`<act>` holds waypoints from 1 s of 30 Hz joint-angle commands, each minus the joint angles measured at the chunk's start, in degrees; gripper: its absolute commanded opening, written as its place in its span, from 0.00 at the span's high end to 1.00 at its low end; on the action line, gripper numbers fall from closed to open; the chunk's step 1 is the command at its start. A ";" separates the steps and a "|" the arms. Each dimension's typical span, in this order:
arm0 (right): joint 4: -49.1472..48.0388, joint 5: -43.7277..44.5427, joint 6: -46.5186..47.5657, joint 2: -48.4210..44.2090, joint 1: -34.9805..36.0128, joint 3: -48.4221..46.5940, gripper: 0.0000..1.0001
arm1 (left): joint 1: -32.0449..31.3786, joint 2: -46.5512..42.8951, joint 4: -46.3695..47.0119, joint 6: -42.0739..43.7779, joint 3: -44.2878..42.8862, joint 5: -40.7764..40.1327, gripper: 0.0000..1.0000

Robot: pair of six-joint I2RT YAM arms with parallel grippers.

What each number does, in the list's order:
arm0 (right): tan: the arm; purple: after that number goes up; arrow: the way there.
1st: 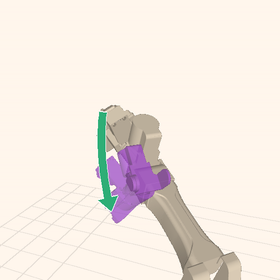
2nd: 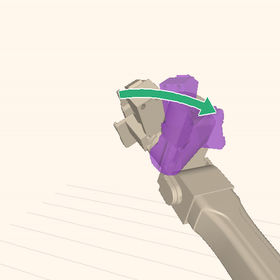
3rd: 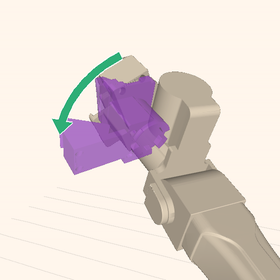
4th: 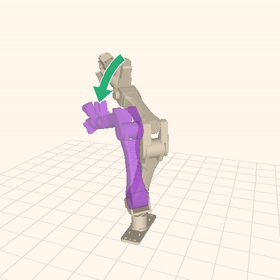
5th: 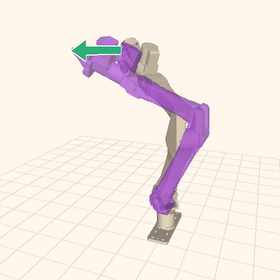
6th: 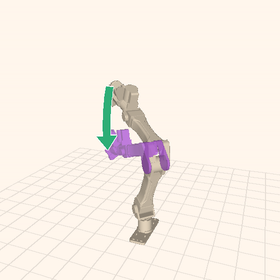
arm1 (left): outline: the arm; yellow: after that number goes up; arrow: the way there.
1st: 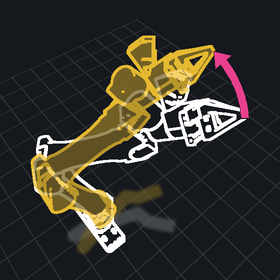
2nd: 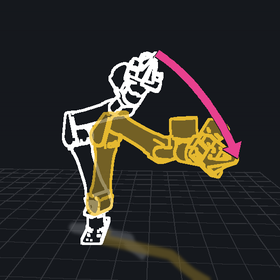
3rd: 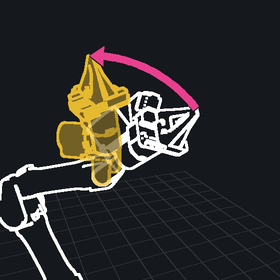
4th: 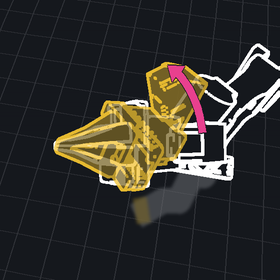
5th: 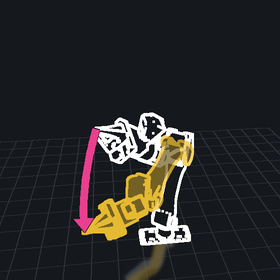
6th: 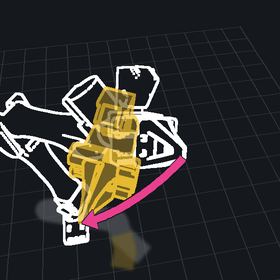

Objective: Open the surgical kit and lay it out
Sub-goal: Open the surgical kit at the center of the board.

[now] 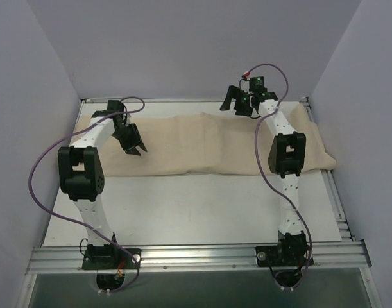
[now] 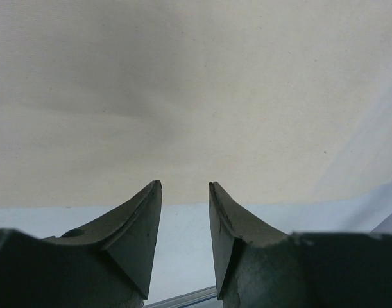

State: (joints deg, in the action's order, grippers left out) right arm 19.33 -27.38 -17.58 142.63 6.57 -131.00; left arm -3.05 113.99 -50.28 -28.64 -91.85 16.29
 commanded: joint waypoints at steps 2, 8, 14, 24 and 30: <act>-3.15 2.22 -3.42 -2.17 4.32 -2.25 0.15 | -1.52 -1.58 2.47 -0.01 -1.40 2.34 0.56; -2.56 11.28 -2.46 -0.79 10.48 -5.82 0.33 | -3.01 -1.94 3.61 -1.59 0.54 2.43 0.57; -1.76 17.62 -1.23 1.86 12.85 -8.30 0.40 | -3.28 -2.72 2.65 -1.24 0.45 1.28 0.57; -1.31 22.63 2.90 4.59 15.23 -10.76 0.48 | -3.28 -3.69 3.44 -1.94 1.68 1.28 0.57; -1.93 22.72 2.82 6.08 16.28 -12.17 0.51 | -3.37 -3.87 3.87 -1.94 2.38 1.20 0.57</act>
State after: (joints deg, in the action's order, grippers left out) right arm 17.61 -6.22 -15.86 148.44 21.52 -140.33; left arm -6.33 112.97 -48.36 -30.09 -89.97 17.61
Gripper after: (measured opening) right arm 0.499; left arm 0.434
